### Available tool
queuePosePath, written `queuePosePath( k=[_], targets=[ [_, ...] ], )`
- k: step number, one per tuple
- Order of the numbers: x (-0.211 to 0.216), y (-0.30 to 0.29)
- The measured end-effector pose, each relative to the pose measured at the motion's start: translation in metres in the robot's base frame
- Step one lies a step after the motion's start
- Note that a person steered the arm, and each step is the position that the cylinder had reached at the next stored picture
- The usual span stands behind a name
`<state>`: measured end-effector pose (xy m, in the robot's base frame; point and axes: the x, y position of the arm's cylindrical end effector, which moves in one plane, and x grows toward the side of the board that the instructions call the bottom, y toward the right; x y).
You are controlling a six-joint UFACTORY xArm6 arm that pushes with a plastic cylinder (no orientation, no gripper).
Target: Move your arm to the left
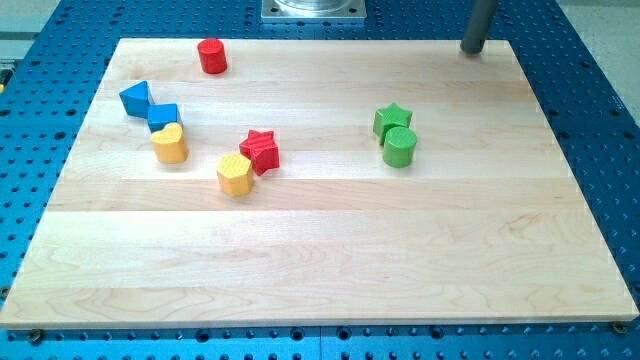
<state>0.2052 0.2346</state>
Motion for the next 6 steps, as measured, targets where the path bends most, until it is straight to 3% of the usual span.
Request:
queuePosePath(
  k=[6],
  targets=[
    [-0.002,-0.023]
  ],
)
